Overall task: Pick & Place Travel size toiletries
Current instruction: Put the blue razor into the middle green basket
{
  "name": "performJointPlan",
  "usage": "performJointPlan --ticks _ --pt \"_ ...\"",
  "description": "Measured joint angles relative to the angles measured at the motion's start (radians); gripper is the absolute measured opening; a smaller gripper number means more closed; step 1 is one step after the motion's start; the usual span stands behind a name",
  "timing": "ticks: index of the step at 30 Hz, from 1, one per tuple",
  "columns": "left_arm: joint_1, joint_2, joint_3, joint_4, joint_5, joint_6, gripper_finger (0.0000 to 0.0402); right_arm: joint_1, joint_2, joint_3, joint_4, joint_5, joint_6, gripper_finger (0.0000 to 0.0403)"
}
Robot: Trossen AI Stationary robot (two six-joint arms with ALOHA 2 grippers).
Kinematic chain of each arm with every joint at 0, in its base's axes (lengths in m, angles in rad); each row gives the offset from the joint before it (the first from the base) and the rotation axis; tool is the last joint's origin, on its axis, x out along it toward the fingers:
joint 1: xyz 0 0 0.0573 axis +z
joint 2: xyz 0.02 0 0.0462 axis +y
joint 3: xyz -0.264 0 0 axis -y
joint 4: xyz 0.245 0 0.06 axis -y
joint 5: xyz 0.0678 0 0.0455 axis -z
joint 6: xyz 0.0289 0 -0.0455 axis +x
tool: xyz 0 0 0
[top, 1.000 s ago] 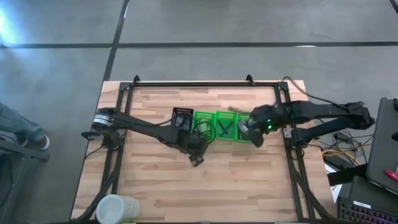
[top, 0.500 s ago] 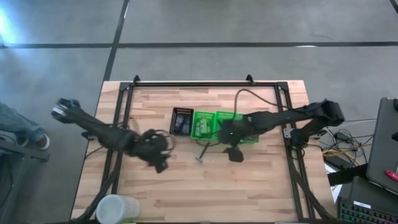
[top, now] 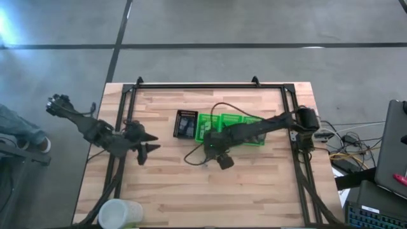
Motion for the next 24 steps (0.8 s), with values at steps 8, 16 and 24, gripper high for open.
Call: performJointPlan --ticks 8,16,24 --pt "0.0 -0.095 -0.007 0.0 -0.05 0.04 0.0186 0.003 0.172 0.166 -0.069 0.01 -0.053 0.0216" --pt "0.0 -0.112 -0.007 -0.002 -0.05 0.093 0.0186 0.016 0.243 0.196 -0.107 0.012 -0.093 0.0193" --pt "0.0 -0.113 -0.007 -0.011 -0.049 0.101 0.0186 0.018 0.248 0.19 -0.108 0.008 -0.095 0.0149"
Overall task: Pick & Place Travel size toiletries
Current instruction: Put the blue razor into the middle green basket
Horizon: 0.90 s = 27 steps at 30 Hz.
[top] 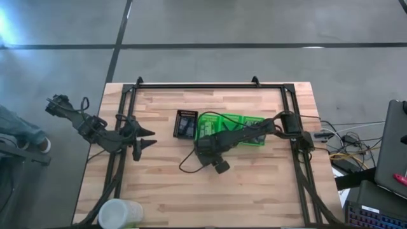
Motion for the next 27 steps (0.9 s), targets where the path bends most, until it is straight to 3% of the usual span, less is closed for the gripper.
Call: performJointPlan --ticks 10,17,21,25,27 --pt "0.0 -0.001 0.0 0.0 0.0 0.017 0.0186 0.013 -0.011 0.001 -0.059 -0.005 0.126 0.0025" --pt "0.0 0.0 0.0 0.0 0.0 0.042 0.0186 0.02 -0.164 -0.003 -0.123 -0.027 0.332 0.0027" --pt "0.0 0.0 0.0 0.0 0.0 0.042 0.0186 -0.01 -0.321 -0.035 -0.139 -0.005 0.631 0.0027" --pt "0.0 0.003 0.0 0.0 0.001 0.042 0.0186 -0.073 -0.476 -0.114 -0.215 0.184 1.122 0.0029" --pt "0.0 0.003 0.0 0.0 0.001 0.042 0.0186 -0.115 -0.536 -0.19 -0.212 0.214 1.345 0.0029"
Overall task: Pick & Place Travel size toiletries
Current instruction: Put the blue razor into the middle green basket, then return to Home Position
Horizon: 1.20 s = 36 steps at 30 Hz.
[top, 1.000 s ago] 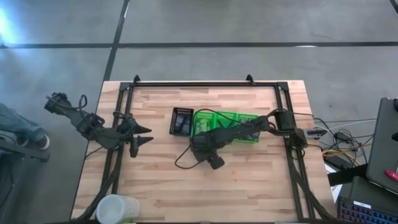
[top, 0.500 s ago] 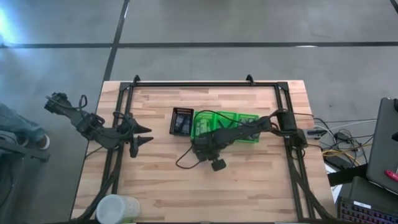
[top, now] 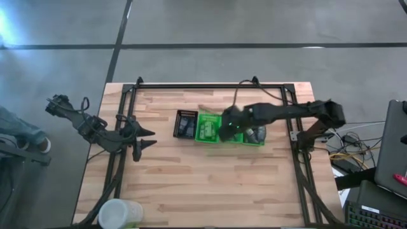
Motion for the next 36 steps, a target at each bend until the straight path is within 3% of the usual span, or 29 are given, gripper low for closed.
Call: performJointPlan --ticks 4,8,18,24,28,31,36 --pt "0.0 0.002 0.0 0.0 0.0 0.0 0.0186 -0.054 -0.072 -0.171 0.15 0.004 0.23 0.0029" --pt "0.0 0.003 0.0 0.0 0.0 0.0 0.0186 -0.083 -0.062 -0.279 0.322 -0.001 0.33 0.0029" --pt "0.0 -0.003 -0.002 0.0 0.004 0.0 0.0186 -0.131 -0.032 -0.364 0.341 0.103 0.413 0.0032" --pt "0.036 -0.076 -0.013 0.001 0.007 0.0 0.0186 -0.146 -0.032 -0.366 0.352 0.067 0.342 0.0082" --pt "0.134 -0.123 -0.045 0.001 0.007 0.0 0.0186 -0.138 -0.034 -0.366 0.352 0.029 0.319 0.0137" --pt "0.265 -0.161 -0.077 0.002 0.009 0.0 0.0186 -0.119 -0.035 -0.356 0.334 0.033 0.312 0.018" --pt "0.621 -0.25 -0.149 0.008 0.007 0.0 0.0186 -0.069 -0.055 -0.258 0.209 0.183 0.275 0.0234"
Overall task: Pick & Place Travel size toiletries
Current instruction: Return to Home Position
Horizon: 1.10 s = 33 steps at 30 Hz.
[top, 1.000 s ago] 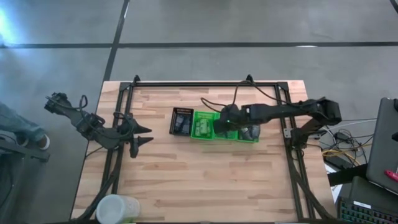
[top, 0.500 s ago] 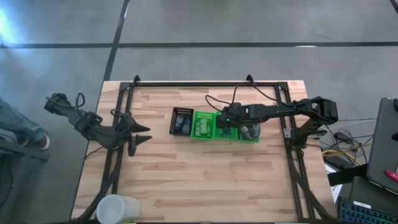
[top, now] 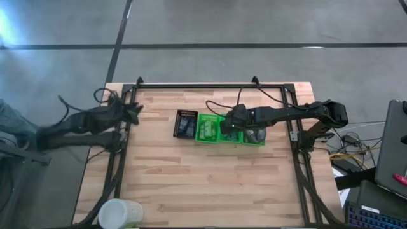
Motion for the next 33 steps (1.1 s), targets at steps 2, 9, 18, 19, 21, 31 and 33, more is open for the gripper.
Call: performJointPlan --ticks 2,9,18,19,21,31,33 --pt "0.178 -0.045 -0.04 -0.008 0.003 0.0 0.0186 0.007 0.0 0.041 -0.054 0.025 -0.032 0.025" --pt "0.839 -0.21 -0.19 -0.007 0.001 0.0 0.0186 -0.016 0.0 0.081 -0.092 0.044 -0.081 0.0283" --pt "1.337 -0.379 -0.352 -0.016 -0.004 0.0 0.0186 0.017 -0.01 0.136 -0.065 0.113 -0.206 0.0308" --pt "1.349 -0.379 -0.362 -0.017 -0.004 0.0 0.0186 0.031 -0.014 0.156 -0.064 0.135 -0.253 0.0311" --pt "1.356 -0.377 -0.388 -0.005 -0.005 0.0 0.0186 0.05 -0.02 0.194 -0.044 0.142 -0.342 0.0314" --pt "1.358 -0.364 -0.446 -0.034 0.323 0.0 0.0186 -0.02 -0.023 0.222 0.198 0.027 -0.574 0.0287" --pt "1.357 -0.357 -0.45 -0.045 0.374 -0.001 0.0186 -0.041 -0.044 0.223 0.279 0.024 -0.606 0.0278"
